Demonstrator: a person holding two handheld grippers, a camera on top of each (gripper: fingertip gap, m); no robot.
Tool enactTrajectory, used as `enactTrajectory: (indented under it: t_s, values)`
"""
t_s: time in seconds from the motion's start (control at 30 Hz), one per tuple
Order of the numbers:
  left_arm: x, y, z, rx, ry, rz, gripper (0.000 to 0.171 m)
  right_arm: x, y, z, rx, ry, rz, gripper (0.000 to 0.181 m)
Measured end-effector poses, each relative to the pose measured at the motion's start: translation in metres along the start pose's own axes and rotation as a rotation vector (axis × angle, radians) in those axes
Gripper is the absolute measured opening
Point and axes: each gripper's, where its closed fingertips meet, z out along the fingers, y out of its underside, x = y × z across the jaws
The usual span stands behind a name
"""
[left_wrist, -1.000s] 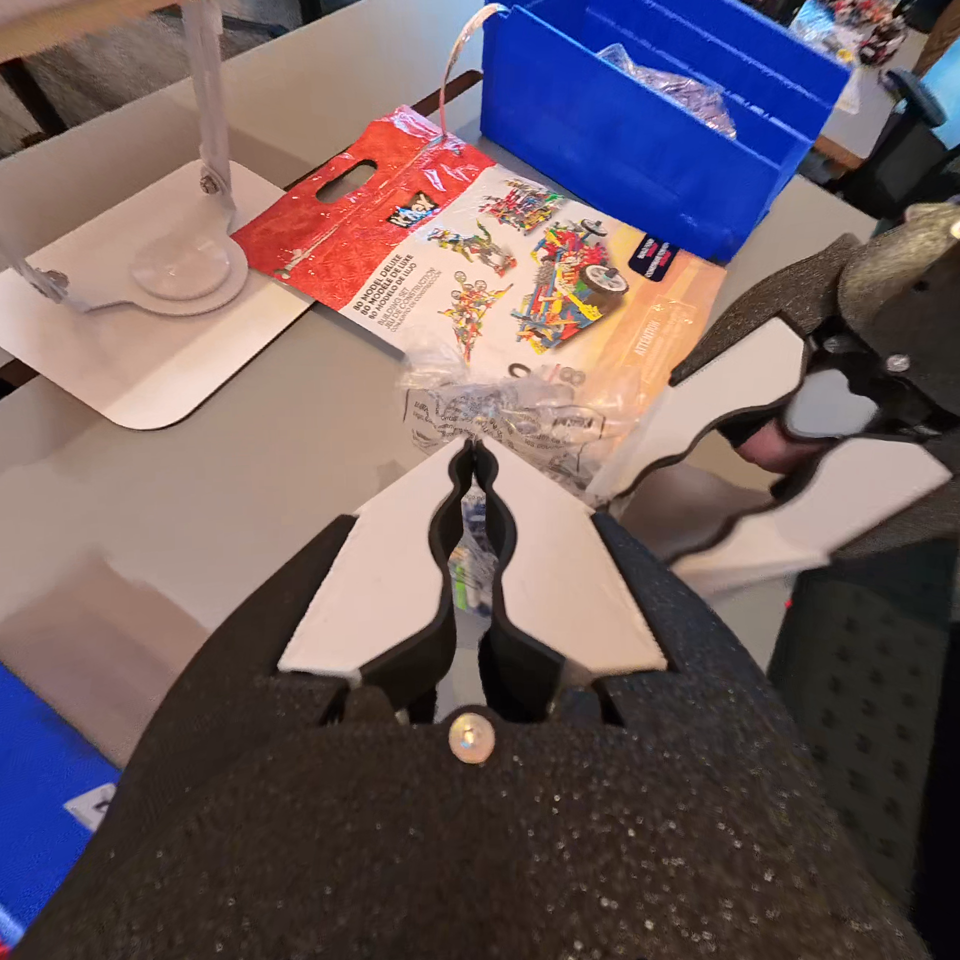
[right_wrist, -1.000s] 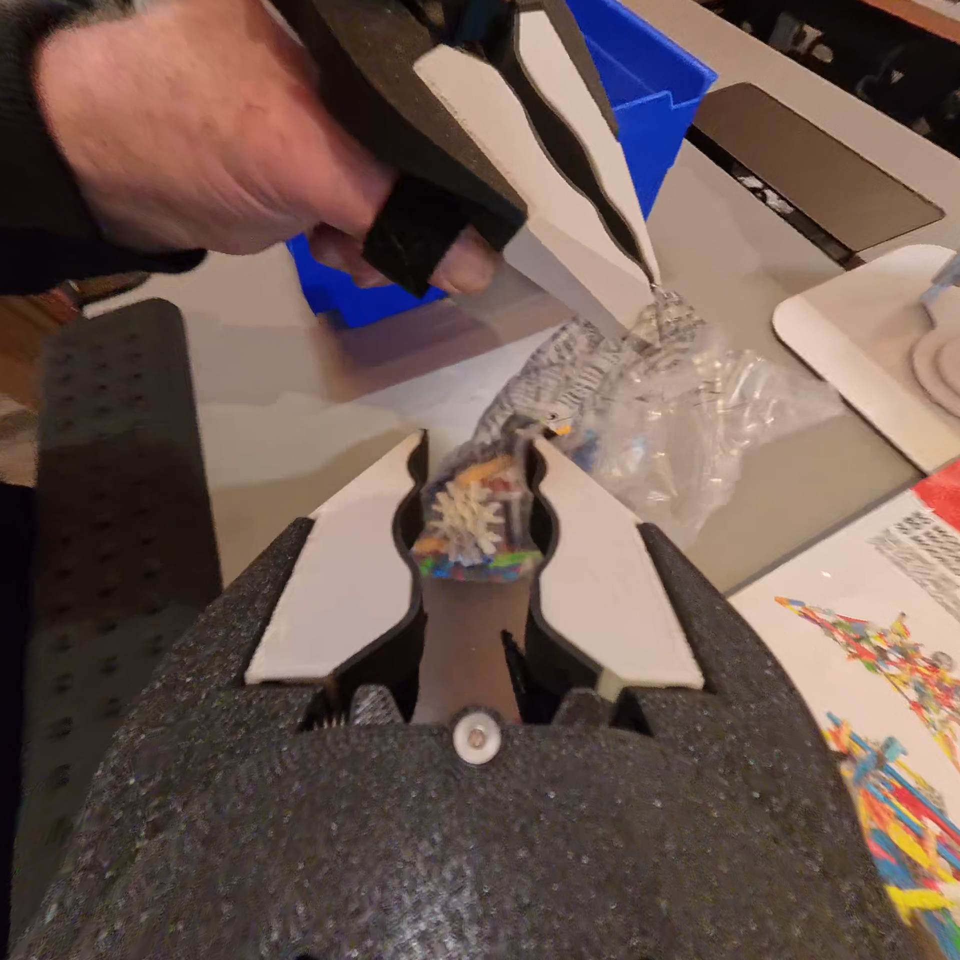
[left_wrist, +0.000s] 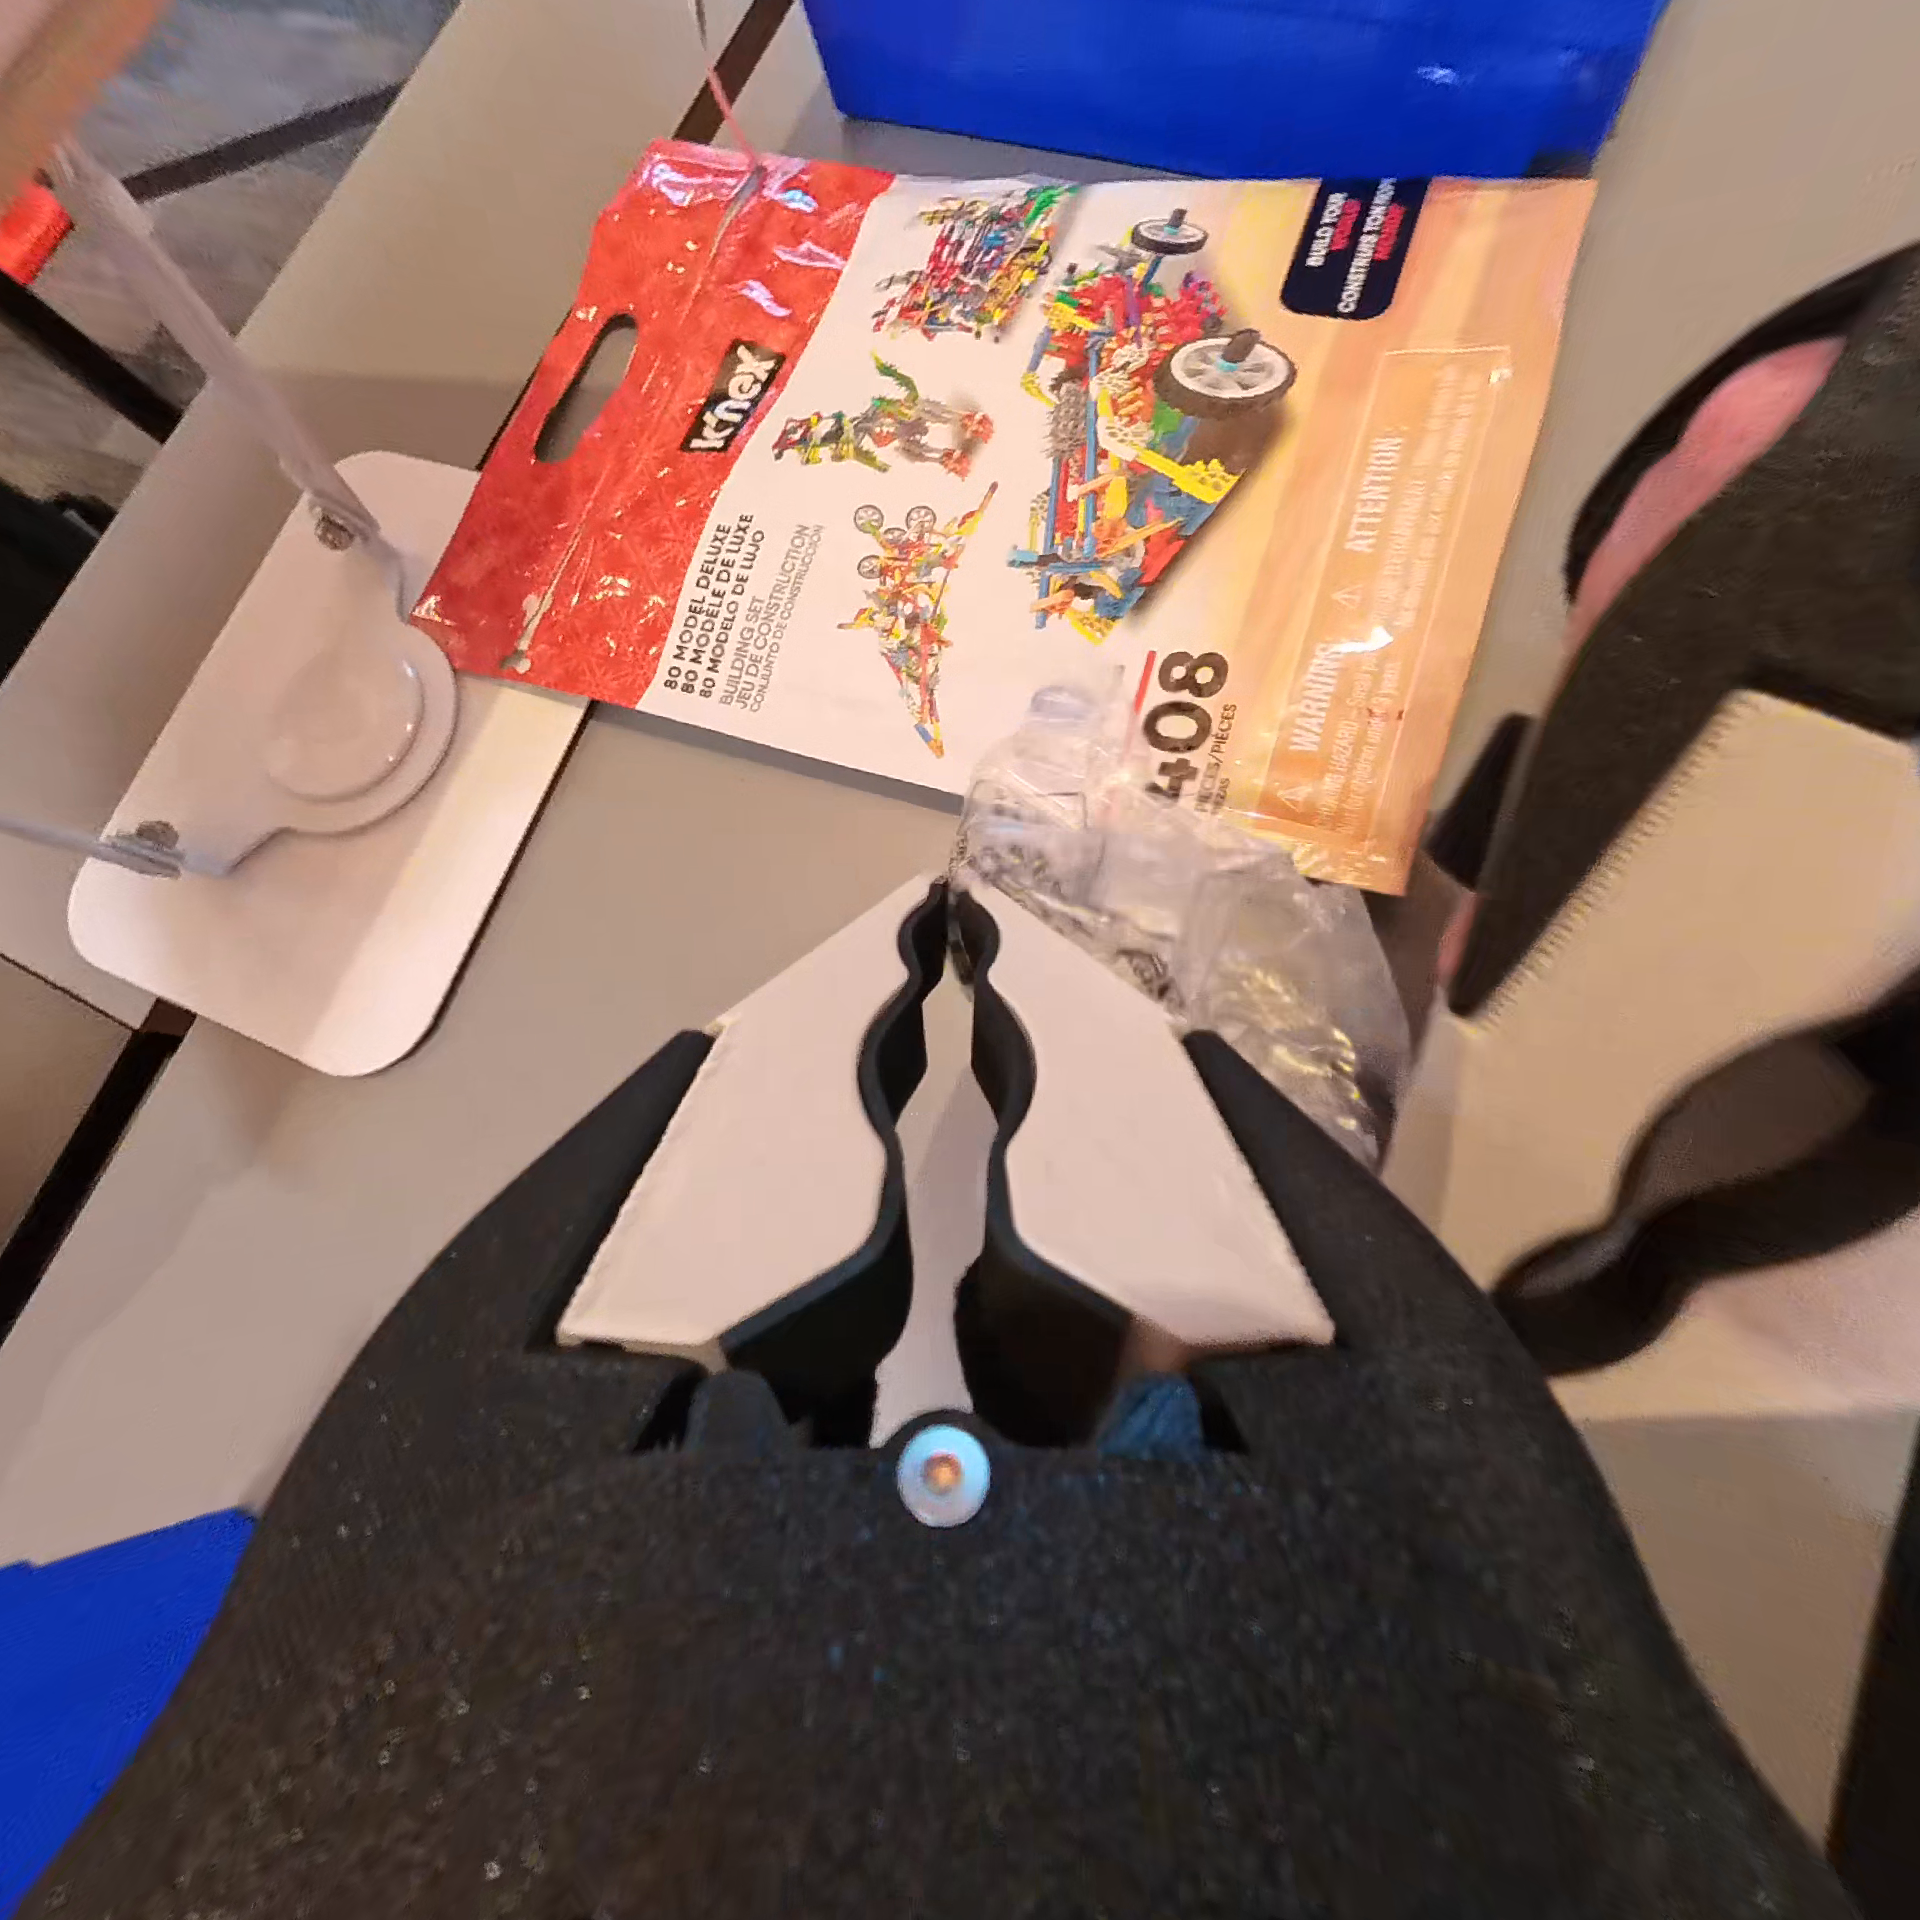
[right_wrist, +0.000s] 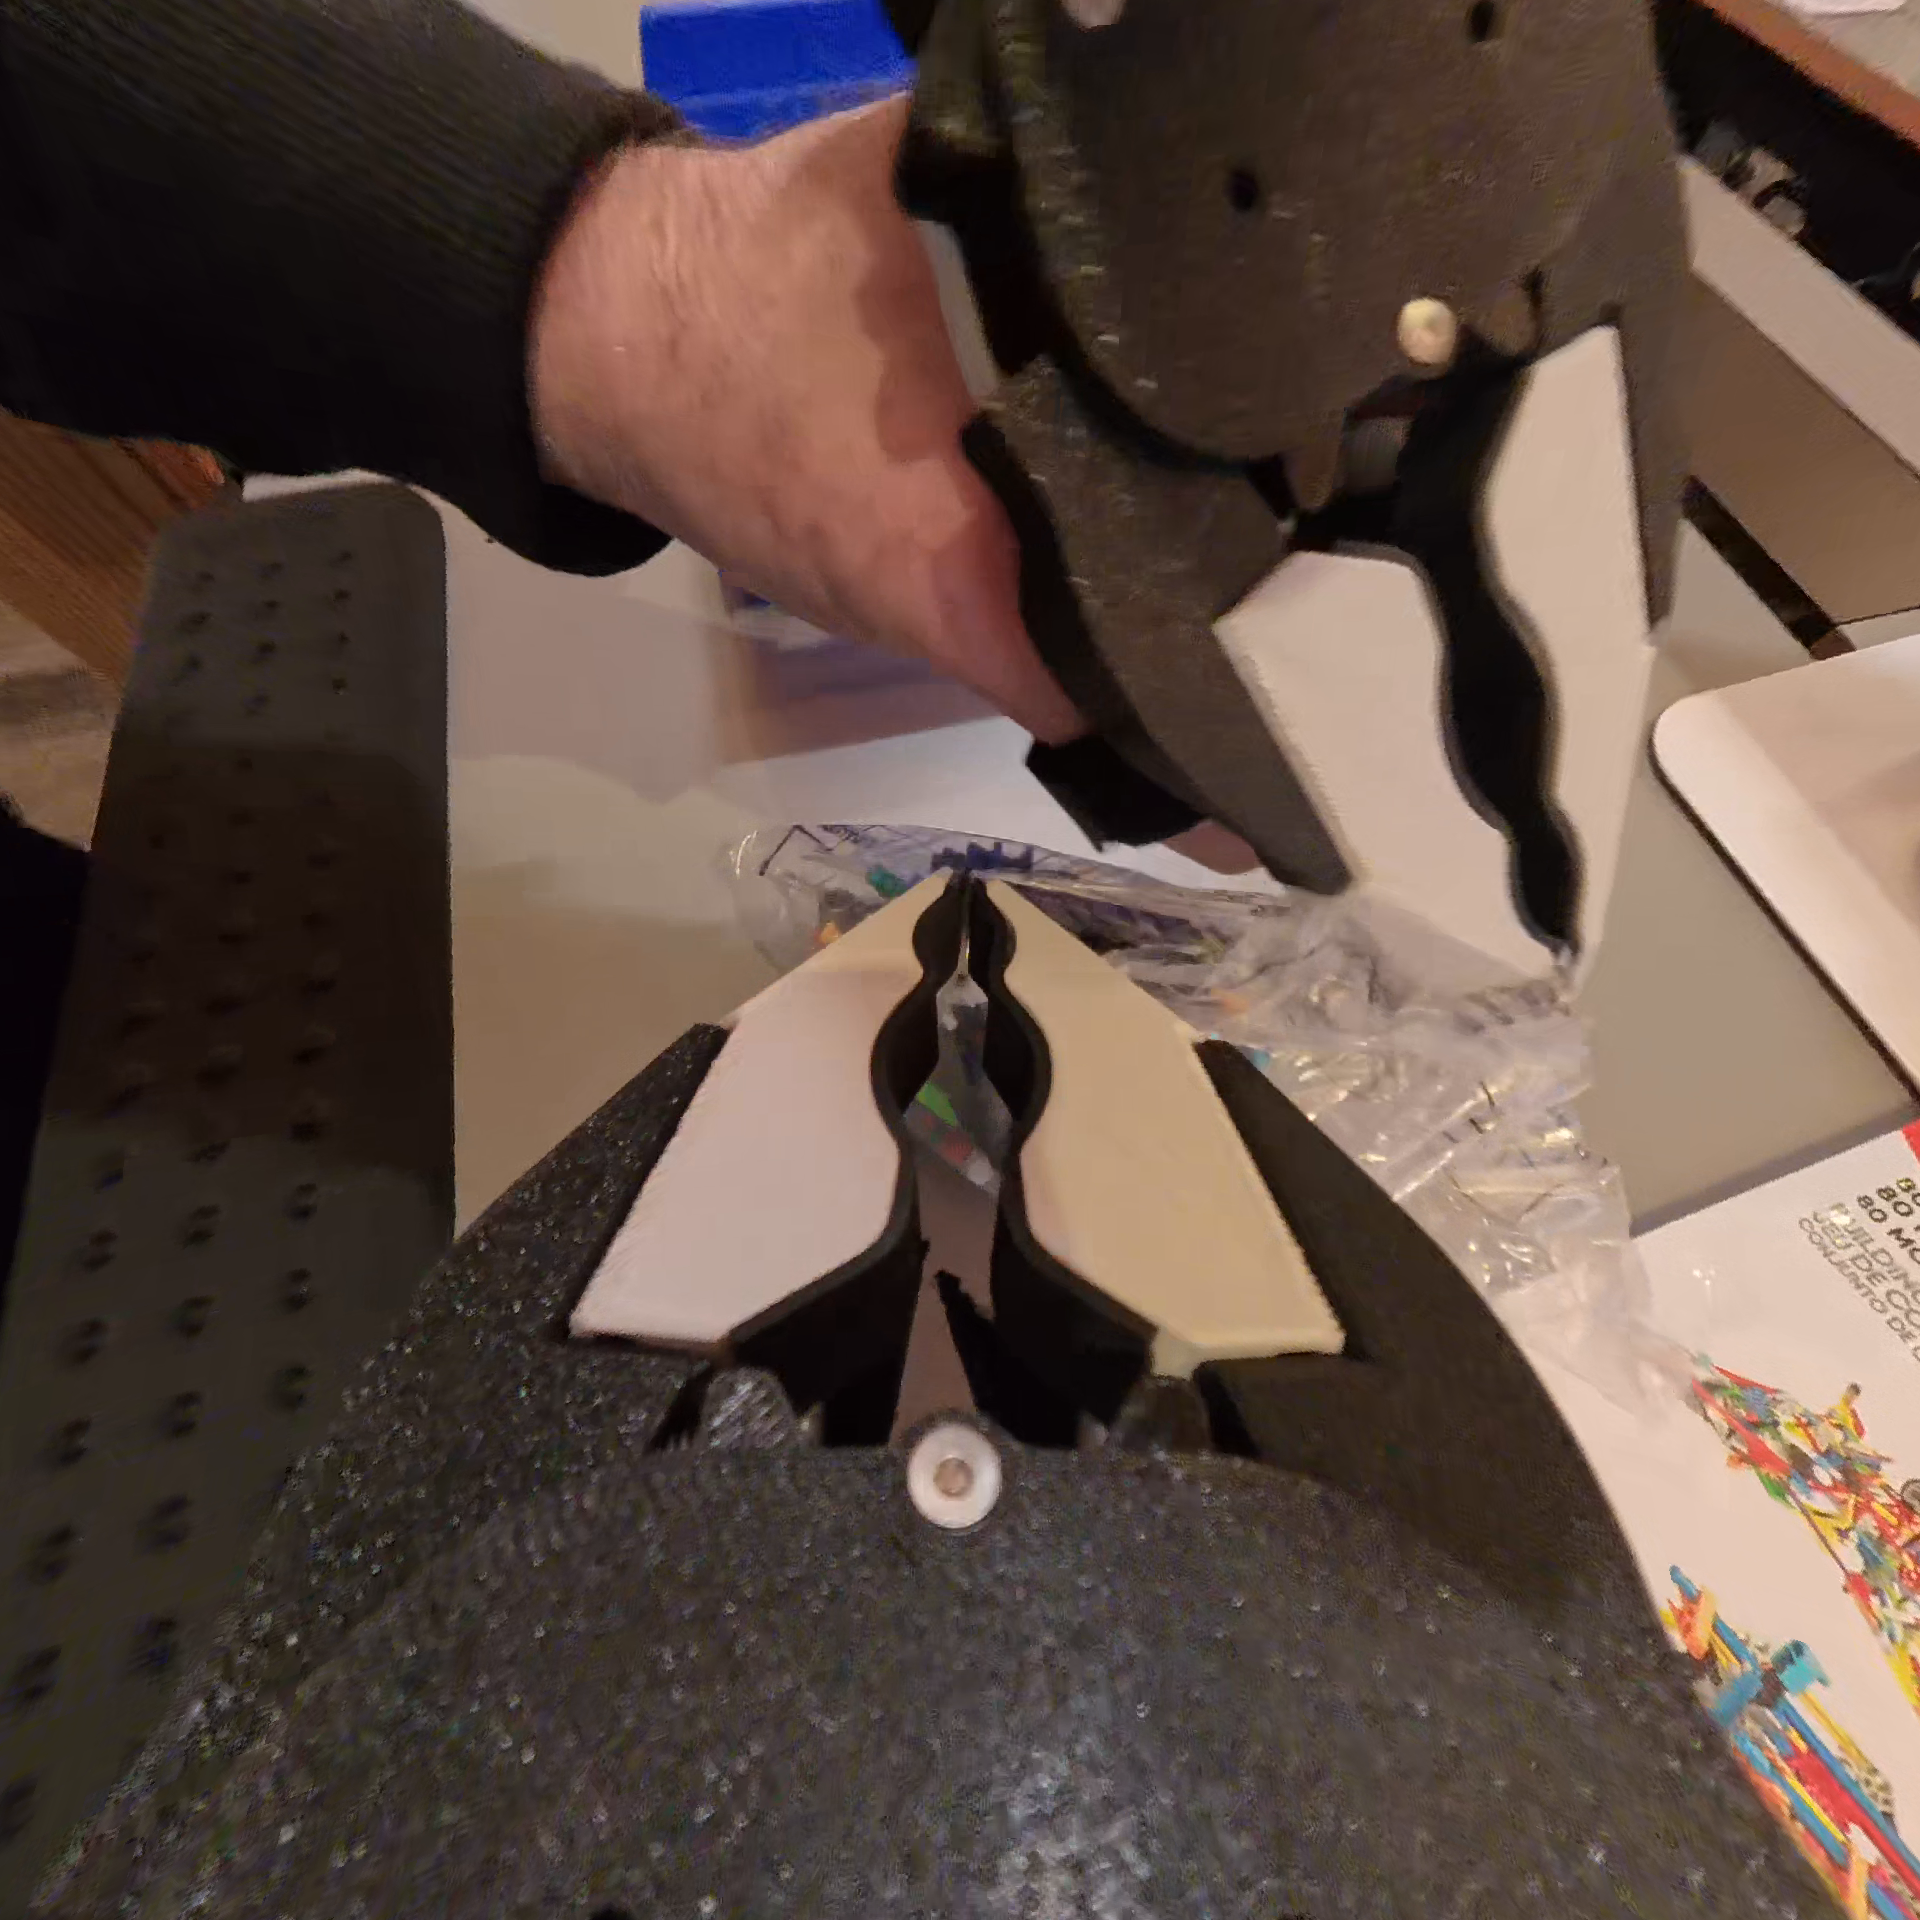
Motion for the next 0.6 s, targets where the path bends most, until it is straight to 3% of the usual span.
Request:
enactTrajectory:
  t_s: [0.3, 0.43, 0.53, 0.6]
  values:
    - [-0.006, 0.014, 0.009, -0.072, -0.02, 0.057, 0.0, -0.011, 0.001, 0.006, -0.029, -0.033, -0.04, 0.0]
    - [-0.004, 0.008, -0.009, -0.019, 0.038, 0.032, 0.0, -0.006, -0.006, -0.003, 0.035, 0.01, 0.017, 0.0]
    - [-0.01, 0.003, -0.035, -0.002, 0.05, 0.038, 0.0, -0.008, -0.019, -0.018, 0.134, 0.012, 0.118, 0.022]
    - [-0.008, 0.005, -0.049, -0.008, 0.074, 0.042, 0.0, -0.009, -0.025, -0.029, 0.194, 0.015, 0.171, 0.028]
